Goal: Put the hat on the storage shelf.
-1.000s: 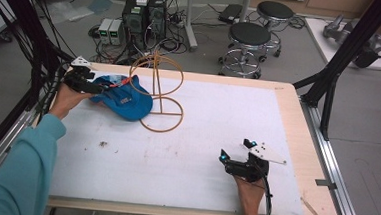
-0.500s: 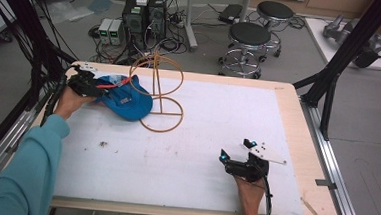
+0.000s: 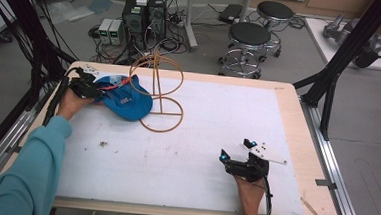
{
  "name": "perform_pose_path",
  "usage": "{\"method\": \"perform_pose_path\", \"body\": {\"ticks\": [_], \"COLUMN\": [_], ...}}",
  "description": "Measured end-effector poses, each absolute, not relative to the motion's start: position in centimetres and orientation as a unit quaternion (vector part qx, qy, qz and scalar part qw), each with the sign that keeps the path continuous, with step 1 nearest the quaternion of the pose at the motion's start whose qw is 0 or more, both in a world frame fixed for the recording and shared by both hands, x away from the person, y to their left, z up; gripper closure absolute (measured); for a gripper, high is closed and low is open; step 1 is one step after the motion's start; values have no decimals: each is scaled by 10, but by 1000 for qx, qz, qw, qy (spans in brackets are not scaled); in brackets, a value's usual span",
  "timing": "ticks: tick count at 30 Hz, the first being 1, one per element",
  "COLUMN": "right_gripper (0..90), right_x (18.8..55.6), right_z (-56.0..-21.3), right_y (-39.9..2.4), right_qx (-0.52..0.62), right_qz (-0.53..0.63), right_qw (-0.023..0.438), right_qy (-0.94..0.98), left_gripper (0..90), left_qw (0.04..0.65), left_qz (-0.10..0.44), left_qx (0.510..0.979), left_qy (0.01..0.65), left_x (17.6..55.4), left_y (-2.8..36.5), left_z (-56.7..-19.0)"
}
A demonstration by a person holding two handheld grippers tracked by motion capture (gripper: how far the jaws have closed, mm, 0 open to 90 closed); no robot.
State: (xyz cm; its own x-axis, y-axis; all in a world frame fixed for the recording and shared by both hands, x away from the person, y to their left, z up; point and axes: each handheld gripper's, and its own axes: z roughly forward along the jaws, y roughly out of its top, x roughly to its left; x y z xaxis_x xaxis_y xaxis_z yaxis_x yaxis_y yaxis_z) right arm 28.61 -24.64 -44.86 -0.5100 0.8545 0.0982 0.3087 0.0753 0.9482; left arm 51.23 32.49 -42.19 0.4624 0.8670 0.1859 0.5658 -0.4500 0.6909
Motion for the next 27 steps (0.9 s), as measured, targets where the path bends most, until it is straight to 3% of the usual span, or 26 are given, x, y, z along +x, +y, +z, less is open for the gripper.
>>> {"method": "perform_pose_path", "body": {"ticks": [8,18,27], "right_gripper": [33,33,34], "right_x": [286,286,286], "right_z": [-449,-449,-449], "right_y": [-246,-246,-246], "right_qx": [425,424,426], "right_qz": [532,532,532], "right_qw": [255,257,256], "right_qy": [686,687,686], "left_gripper": [752,785,787], "left_qw": [279,318,388], "left_qz": [270,239,219], "left_qx": [809,790,766], "left_qy": [441,467,463], "left_x": [510,502,488], "left_y": [325,331,333], "left_z": [-423,-417,-390]}}
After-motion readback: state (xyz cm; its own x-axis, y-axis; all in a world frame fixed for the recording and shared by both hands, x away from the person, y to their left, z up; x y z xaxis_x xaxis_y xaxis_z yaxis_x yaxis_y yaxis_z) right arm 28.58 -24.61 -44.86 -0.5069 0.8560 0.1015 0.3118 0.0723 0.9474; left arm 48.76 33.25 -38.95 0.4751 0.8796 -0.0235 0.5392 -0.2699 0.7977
